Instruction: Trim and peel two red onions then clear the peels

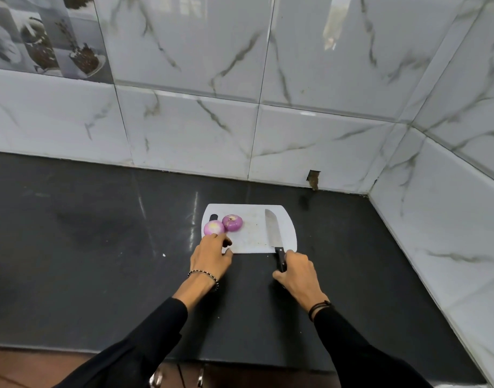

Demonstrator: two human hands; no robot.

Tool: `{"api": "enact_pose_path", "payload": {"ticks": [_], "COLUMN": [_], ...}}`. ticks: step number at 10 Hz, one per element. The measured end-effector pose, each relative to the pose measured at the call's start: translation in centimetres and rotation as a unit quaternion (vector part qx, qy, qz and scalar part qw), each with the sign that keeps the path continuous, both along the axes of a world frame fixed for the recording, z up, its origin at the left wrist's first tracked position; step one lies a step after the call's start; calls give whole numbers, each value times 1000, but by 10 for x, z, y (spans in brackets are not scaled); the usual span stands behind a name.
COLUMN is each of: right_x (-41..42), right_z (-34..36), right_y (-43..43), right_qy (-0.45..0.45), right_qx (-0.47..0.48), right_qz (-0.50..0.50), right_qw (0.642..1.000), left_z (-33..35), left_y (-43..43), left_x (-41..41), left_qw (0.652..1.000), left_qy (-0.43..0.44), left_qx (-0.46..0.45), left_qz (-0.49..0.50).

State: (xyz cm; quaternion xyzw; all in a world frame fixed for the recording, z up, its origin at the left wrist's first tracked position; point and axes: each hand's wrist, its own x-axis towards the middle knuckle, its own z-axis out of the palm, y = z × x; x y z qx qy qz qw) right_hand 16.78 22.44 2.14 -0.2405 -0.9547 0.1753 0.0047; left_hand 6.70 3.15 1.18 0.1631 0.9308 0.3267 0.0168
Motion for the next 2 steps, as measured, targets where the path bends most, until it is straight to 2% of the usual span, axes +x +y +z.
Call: {"api": "enact_pose_path", "payload": {"ticks": [1,2], "right_x": [-4,-8], "right_z": [-1,3], "right_y": [-1,-5], "right_qy": [-16,-27], "right_qx": [17,85], "right_qz": [9,35], "right_qw": [1000,995], "left_z": [-2,-3], "left_y": [-2,-4], "left_x": [-2,-5], "left_qw": [1000,998], "left_qy": [8,25], "left_qx": [-10,-52], "left_qz": [6,32]}}
